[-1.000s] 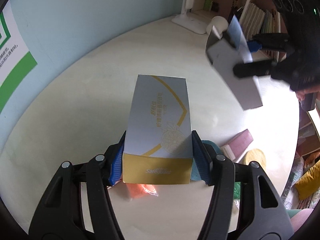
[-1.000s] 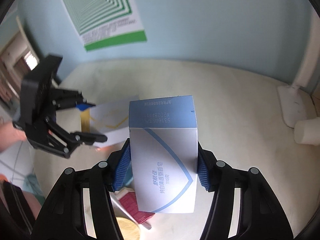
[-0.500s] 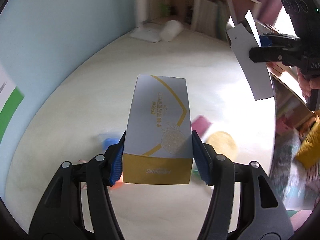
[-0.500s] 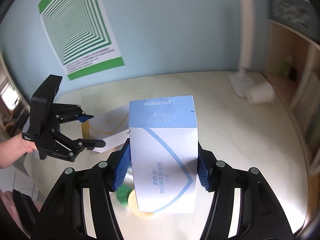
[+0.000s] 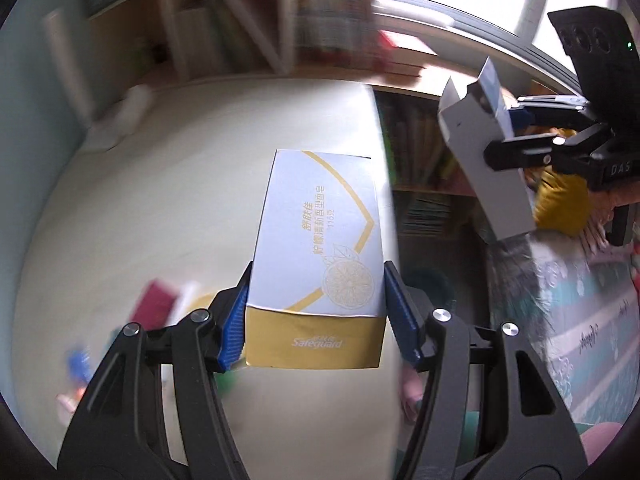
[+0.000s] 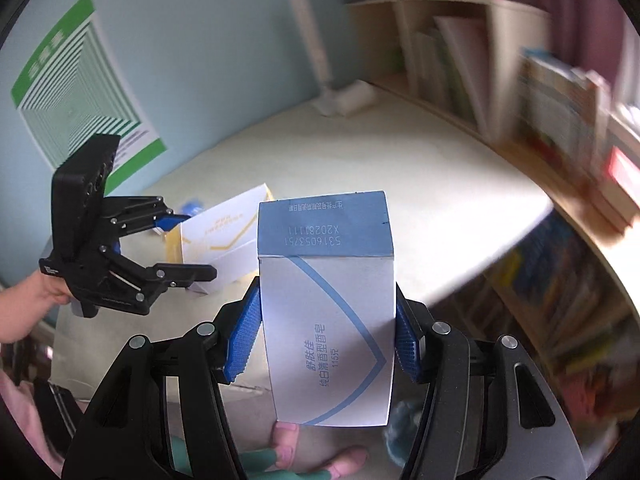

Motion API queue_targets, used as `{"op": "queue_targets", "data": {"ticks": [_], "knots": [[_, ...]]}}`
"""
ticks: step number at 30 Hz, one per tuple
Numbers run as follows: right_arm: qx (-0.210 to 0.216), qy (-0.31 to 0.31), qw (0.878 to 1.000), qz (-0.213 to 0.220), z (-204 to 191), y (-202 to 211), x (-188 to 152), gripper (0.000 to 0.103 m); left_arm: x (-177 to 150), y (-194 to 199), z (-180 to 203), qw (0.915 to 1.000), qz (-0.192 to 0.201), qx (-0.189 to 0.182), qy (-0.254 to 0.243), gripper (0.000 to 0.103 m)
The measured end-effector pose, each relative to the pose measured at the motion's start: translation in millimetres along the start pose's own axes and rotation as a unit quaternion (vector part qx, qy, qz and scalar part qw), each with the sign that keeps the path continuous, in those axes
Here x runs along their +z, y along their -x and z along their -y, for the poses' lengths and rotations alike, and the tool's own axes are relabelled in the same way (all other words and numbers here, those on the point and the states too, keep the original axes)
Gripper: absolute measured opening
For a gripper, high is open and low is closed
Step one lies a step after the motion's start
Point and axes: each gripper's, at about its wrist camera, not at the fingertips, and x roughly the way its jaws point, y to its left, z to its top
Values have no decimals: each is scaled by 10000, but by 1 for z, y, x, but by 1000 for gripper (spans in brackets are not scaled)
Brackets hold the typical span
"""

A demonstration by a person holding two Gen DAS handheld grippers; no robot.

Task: Collect trash
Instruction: 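Carry both boxes to the wastebasket and open both tools over it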

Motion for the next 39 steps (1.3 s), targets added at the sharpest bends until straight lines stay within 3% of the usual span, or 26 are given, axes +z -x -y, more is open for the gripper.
{"op": "queue_targets", "data": {"ticks": [10,21,26,29,39], "knots": [[-172,-764,9969,-96,92,59,-88,59,25,-69,128,9966,-483,-535,-398,57],[-170,-1558,9866,-456,160,49,-156,59,10,-159,213,9825,-1511,-768,-773,58],[-151,-1775,9820,-619,175,40,-179,61,4,-190,236,9753,-1831,-961,-772,62],[-234,-1934,9787,-654,186,41,-188,68,1,-208,245,9731,-1989,-847,-797,80],[-277,-2177,9740,-566,210,54,-199,69,2,-219,240,9737,-2022,-828,-648,81]]}}
